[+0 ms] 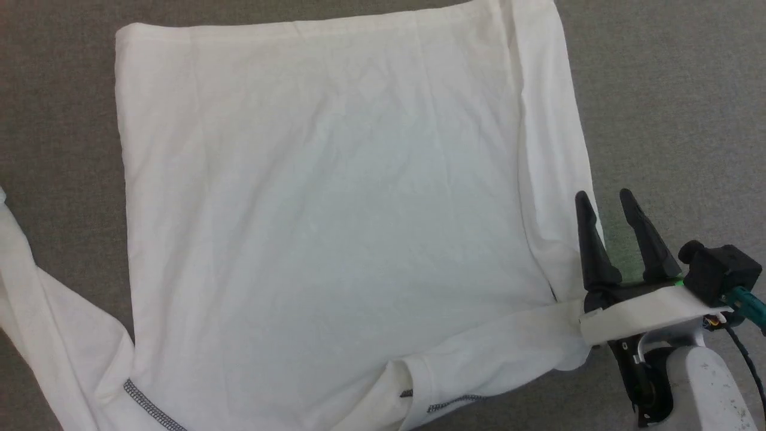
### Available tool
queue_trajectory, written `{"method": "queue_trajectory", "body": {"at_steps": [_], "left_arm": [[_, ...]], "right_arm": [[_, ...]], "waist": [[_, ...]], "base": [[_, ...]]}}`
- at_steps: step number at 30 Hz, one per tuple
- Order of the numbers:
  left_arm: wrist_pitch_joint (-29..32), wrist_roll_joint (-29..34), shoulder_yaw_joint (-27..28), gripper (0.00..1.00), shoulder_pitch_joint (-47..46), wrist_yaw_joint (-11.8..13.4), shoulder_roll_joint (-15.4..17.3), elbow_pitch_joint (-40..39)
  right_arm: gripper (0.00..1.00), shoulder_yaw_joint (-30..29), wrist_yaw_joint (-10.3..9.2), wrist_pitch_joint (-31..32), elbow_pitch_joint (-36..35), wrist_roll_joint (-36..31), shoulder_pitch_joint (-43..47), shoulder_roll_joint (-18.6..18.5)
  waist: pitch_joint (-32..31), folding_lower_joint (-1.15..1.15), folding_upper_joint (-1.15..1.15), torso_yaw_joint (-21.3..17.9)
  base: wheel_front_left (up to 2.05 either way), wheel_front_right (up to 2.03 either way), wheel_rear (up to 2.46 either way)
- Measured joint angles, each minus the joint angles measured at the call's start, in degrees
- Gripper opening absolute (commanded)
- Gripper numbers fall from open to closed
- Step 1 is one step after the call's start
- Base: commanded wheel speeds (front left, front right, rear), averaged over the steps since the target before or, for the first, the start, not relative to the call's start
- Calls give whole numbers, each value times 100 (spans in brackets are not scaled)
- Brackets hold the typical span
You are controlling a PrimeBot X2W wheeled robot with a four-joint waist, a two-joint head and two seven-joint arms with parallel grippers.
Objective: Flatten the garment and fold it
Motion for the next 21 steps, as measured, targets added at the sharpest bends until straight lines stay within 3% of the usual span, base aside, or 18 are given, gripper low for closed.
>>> {"method": "queue_trajectory", "body": {"at_steps": [10,15,21], "left_arm": [[-1468,352,131,0,654,0,-180,-270],[-1627,405,232,0,925,65,-103,-1002],[-1560,421,254,0,1160,190,7,-2481]], "right_arm": [[100,-281,0,279,-138,-191,363,2],[100,-466,0,420,-272,-197,742,2],[100,-617,0,598,-494,-196,1053,3]], "waist": [[-685,0,0,184],[-1171,0,0,393],[-1678,0,0,653]], "base": [[0,0,0],[0,0,0],[0,0,0]]}}
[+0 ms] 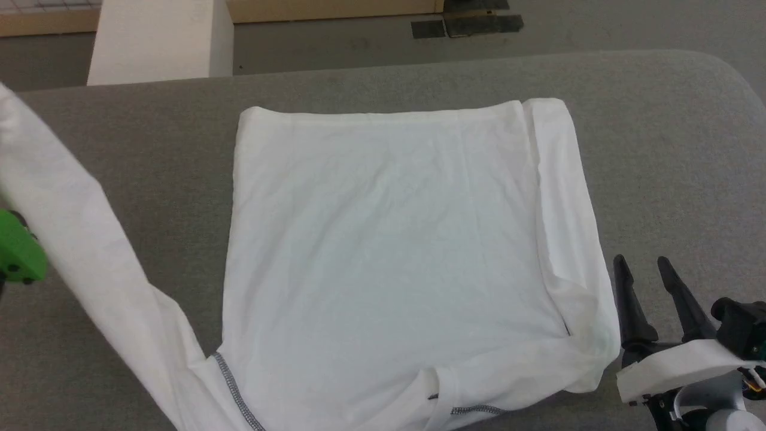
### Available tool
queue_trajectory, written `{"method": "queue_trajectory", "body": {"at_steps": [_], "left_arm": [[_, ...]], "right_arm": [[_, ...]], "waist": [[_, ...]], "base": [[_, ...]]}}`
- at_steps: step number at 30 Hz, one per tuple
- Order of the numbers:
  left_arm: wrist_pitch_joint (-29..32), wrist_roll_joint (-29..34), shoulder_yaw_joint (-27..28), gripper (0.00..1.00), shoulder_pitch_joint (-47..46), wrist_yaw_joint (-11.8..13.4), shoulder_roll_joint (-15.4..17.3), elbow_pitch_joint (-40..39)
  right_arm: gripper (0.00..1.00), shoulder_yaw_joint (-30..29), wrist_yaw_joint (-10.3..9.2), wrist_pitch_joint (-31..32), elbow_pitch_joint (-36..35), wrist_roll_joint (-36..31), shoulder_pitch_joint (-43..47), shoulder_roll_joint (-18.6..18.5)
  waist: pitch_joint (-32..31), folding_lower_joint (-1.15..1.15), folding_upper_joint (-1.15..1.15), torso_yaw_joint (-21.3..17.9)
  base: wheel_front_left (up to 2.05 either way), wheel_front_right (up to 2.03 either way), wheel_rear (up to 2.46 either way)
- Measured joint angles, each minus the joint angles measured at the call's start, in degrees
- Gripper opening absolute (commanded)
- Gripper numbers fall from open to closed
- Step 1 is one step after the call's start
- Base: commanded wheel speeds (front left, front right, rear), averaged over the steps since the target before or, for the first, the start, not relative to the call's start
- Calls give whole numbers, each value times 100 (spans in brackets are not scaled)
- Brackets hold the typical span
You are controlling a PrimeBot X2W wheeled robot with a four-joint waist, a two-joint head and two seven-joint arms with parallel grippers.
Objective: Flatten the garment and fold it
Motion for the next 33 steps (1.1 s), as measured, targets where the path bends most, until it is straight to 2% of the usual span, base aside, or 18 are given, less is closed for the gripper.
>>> {"method": "queue_trajectory", "body": {"at_steps": [3,7,11,13,18,22,27,31,33], "left_arm": [[103,25,-235,0,0,-9,-43,-814],[234,108,-799,0,-144,-191,-244,-1538],[322,277,-1662,0,-597,-520,-781,-1767],[347,350,-2179,0,-821,-700,-1190,-1651],[333,379,-3279,0,-1018,-1023,-2273,-833],[241,445,-4030,0,-1034,-1235,-3051,248],[210,648,-4620,0,-1040,-1446,-3561,1778],[137,620,-4812,0,-1038,-1628,-3856,2510],[146,505,-4886,100,-1032,-1757,-4018,2778]], "right_arm": [[100,-65,0,77,-114,9,94,1],[100,-93,0,158,-210,15,159,0],[100,-79,0,208,-242,16,204,0],[100,-65,0,215,-248,15,224,0],[100,-47,0,269,-293,19,238,0],[100,-32,-1,303,-308,32,249,0],[100,60,0,309,-336,77,270,0],[100,88,0,301,-323,120,270,0],[100,87,0,301,-304,121,270,0]], "waist": [[-215,0,0,126],[-424,0,0,228],[-578,0,0,256],[-628,0,0,224],[-668,0,0,47],[-662,0,0,-134],[-606,0,0,-361],[-517,0,0,-498],[-458,0,0,-538]], "base": [[0,0,0],[0,0,0],[0,0,0],[0,0,0],[0,0,0],[0,0,0],[0,0,0],[0,0,0],[0,0,0]]}}
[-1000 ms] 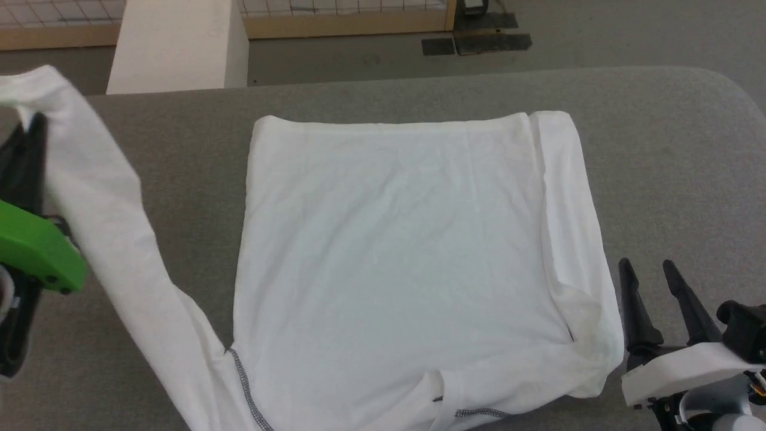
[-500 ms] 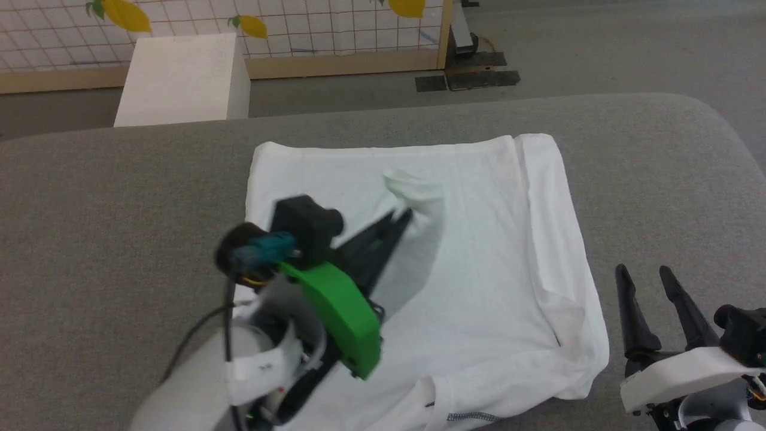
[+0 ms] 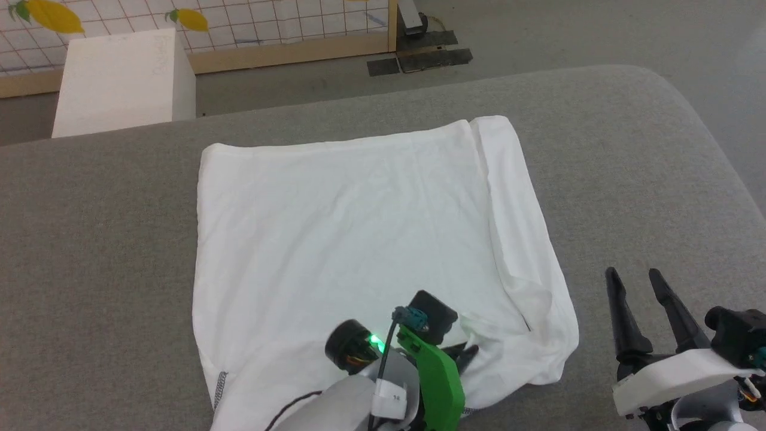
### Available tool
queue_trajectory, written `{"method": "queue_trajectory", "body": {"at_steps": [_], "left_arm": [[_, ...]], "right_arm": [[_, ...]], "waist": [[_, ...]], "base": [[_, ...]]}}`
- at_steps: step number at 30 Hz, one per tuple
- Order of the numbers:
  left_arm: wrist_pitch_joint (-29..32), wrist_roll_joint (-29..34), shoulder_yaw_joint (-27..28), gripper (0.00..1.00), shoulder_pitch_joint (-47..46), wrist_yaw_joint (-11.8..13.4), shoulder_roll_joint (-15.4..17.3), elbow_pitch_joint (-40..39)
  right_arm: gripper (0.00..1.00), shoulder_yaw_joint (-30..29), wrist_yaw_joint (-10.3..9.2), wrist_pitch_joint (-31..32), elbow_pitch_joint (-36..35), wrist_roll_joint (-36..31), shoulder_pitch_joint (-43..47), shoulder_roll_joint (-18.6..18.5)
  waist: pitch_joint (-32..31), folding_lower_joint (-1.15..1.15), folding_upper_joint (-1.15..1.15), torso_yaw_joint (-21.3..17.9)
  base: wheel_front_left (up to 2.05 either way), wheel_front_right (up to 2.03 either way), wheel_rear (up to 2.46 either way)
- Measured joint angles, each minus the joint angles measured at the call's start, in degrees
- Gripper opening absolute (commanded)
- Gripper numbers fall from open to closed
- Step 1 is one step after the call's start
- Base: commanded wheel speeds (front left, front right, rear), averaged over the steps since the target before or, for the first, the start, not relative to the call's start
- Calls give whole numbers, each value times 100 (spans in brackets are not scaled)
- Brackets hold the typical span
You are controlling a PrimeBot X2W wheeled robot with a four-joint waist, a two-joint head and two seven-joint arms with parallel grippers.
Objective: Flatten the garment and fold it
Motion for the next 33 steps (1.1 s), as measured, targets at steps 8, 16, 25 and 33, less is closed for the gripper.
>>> {"method": "queue_trajectory", "body": {"at_steps": [8,16,25,33], "left_arm": [[-1499,27,905,100,6,531,165,-165],[-2927,557,2153,100,337,1650,1131,-466],[-3028,1045,3407,100,631,1764,1135,-1232],[-3028,1538,4235,100,840,1321,570,-1608]], "right_arm": [[100,18,-1,66,43,-186,-216,-1],[100,-330,-1,379,730,-509,-1611,-82],[100,-1118,-1,1194,2498,-339,-3701,-523],[100,-1533,0,2125,3628,-638,-4826,-815]], "waist": [[106,0,0,215],[382,0,0,598],[1062,0,0,1086],[1750,1,0,1543]], "base": [[0,0,0],[0,0,0],[0,0,0],[0,0,0]]}}
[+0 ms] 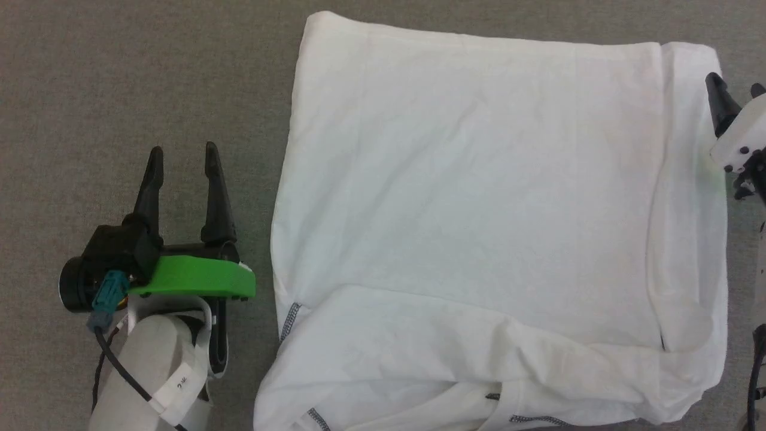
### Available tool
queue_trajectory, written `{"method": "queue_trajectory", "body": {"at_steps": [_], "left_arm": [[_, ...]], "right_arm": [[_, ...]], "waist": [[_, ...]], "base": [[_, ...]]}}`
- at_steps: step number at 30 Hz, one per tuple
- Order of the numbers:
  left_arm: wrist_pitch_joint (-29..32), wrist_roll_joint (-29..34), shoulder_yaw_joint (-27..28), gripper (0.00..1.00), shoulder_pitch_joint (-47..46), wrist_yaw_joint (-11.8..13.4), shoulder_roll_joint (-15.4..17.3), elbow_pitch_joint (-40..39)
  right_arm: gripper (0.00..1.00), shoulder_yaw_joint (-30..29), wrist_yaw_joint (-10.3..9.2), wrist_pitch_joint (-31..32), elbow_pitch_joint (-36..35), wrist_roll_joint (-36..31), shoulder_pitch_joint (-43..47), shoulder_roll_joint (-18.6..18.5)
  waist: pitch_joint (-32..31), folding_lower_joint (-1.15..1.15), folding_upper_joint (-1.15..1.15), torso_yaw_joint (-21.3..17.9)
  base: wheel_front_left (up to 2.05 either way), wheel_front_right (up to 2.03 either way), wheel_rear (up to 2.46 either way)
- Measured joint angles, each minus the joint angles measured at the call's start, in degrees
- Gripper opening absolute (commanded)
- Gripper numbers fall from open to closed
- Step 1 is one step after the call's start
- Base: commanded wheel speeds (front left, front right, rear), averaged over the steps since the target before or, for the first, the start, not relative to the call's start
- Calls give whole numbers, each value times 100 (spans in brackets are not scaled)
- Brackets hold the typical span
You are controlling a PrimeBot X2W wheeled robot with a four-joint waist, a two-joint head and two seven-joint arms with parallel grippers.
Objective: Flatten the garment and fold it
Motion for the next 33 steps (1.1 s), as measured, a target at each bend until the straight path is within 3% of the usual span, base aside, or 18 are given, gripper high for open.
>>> {"method": "queue_trajectory", "body": {"at_steps": [7,8,9,10,11,18,33], "left_arm": [[0,353,404,100,24,-433,-385,-8],[0,401,458,100,26,-477,-412,1],[0,450,528,100,31,-525,-453,15],[0,479,584,100,44,-575,-495,42],[0,509,617,100,57,-609,-521,71],[0,656,878,100,232,-880,-678,344],[0,966,1112,100,1012,-1163,-675,626]], "right_arm": [[100,-252,0,721,388,-413,-610,-157],[87,-290,-1,832,403,-454,-683,-175],[42,-318,0,964,406,-525,-761,-214],[11,-323,0,1054,389,-609,-799,-248],[0,-355,0,1085,358,-666,-804,-264],[0,-771,2,833,-167,-1027,-193,-243],[0,-2229,1,851,-2786,-716,2683,-116]], "waist": [[460,0,0,287],[499,0,0,310],[540,0,0,335],[564,0,0,357],[569,0,0,368],[348,0,0,328],[-804,-1,0,-356]], "base": [[0,0,0],[0,0,0],[0,0,0],[0,0,0],[0,0,0],[0,0,0],[0,0,0]]}}
